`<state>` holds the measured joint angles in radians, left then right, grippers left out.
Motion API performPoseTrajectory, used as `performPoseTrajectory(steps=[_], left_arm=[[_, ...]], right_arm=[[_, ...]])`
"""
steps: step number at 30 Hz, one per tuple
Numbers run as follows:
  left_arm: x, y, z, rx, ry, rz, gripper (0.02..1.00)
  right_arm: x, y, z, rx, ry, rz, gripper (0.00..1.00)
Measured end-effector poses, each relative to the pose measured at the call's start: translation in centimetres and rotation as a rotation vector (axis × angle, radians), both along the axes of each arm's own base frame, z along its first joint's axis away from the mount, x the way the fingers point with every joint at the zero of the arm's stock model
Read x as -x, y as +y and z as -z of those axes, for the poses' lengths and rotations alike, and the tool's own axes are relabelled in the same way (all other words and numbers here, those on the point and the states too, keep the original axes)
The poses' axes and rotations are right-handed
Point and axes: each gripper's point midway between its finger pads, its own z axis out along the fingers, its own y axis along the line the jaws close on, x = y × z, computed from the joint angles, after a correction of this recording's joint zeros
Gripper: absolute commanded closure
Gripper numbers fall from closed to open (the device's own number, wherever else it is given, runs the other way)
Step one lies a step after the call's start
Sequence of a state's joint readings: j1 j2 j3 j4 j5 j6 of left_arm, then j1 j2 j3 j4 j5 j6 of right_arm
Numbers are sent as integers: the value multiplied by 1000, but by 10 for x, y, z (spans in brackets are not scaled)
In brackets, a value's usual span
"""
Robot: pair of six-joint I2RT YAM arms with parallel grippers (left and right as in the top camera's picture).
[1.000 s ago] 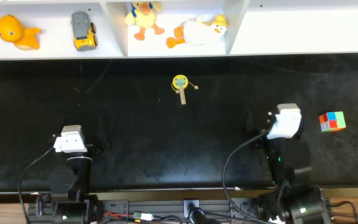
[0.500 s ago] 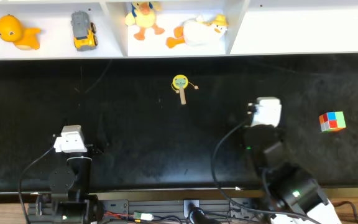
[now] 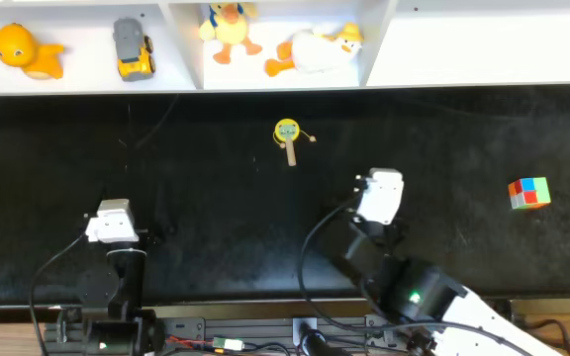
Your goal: Store Toys
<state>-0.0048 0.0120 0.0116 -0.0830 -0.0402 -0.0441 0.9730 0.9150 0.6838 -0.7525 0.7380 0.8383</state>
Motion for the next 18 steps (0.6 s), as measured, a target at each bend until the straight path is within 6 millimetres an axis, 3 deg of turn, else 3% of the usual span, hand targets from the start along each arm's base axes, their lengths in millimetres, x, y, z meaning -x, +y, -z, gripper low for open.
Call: performPoseTrajectory(steps=[9, 18], left_arm=[[0, 0, 0, 0, 0, 0, 20], [0, 0, 0, 0, 0, 0, 20]], right_arm=[[-7, 8, 12, -12, 30, 81, 5], [-22, 30, 5, 16, 49, 90, 5]])
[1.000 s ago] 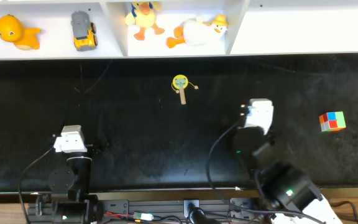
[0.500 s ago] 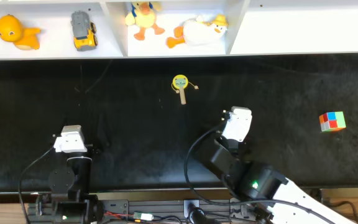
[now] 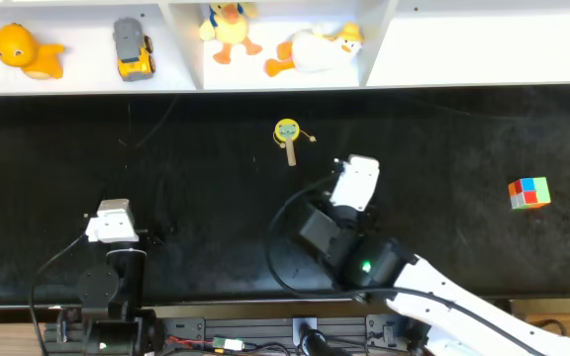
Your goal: Store Toys
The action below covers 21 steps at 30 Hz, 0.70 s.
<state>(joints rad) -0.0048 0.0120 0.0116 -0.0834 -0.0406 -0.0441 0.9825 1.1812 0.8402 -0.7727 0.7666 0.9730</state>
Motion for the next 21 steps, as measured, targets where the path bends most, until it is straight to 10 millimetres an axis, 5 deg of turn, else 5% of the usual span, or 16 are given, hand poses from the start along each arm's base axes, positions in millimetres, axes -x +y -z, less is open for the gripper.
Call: performPoseTrajectory(steps=[14, 21], left_arm=[[0, 0, 0, 0, 0, 0, 23], [0, 0, 0, 0, 0, 0, 20]], right_arm=[[-20, -5, 22, 52, 51, 52, 5], [-45, 13, 28, -12, 33, 24, 5]])
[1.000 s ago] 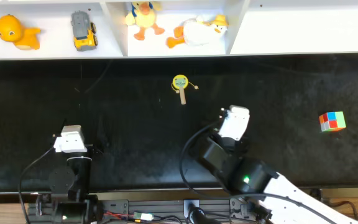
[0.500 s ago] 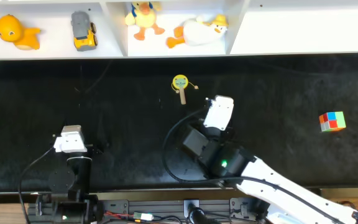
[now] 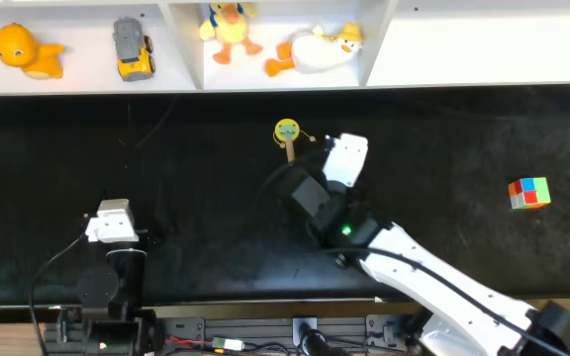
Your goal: Store Toys
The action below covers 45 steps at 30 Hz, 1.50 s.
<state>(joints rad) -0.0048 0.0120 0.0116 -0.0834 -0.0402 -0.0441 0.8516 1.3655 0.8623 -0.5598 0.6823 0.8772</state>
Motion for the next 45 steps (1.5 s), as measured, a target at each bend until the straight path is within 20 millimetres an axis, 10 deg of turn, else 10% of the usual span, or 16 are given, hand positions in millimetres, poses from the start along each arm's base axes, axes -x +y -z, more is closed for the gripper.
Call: performPoseTrajectory(steps=[21, 45], left_arm=[[0, 0, 0, 0, 0, 0, 20], [0, 0, 0, 0, 0, 0, 20]], right_arm=[[9, 27, 54, 47, 205, -166, 7], [-30, 63, 77, 39, 280, -259, 7]])
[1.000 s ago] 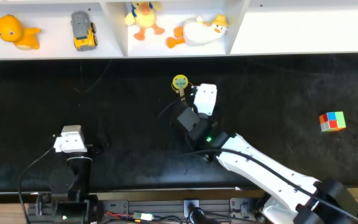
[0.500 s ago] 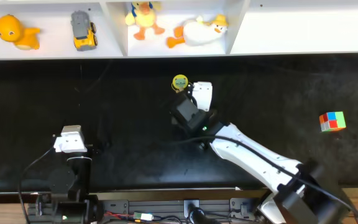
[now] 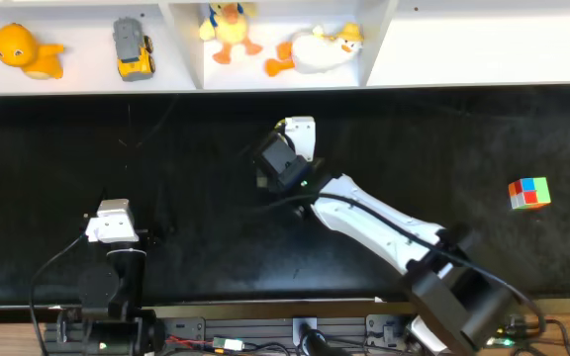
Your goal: Store Toys
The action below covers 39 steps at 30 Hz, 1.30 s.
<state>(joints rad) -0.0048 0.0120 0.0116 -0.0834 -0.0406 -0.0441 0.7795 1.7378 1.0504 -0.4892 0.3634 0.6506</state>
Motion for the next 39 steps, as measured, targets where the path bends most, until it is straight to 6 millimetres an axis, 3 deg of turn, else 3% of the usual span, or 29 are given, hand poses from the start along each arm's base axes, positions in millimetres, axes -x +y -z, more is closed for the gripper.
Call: performPoseTrajectory(steps=[10, 20, 39], left_arm=[[0, 0, 0, 0, 0, 0, 20], [0, 0, 0, 0, 0, 0, 20], [0, 0, 0, 0, 0, 0, 20]], right_arm=[[-3, -3, 19, 27, 38, 10, 5], [-11, -13, 19, 38, 40, 23, 1], [-12, -7, 22, 71, 44, -106, 3]])
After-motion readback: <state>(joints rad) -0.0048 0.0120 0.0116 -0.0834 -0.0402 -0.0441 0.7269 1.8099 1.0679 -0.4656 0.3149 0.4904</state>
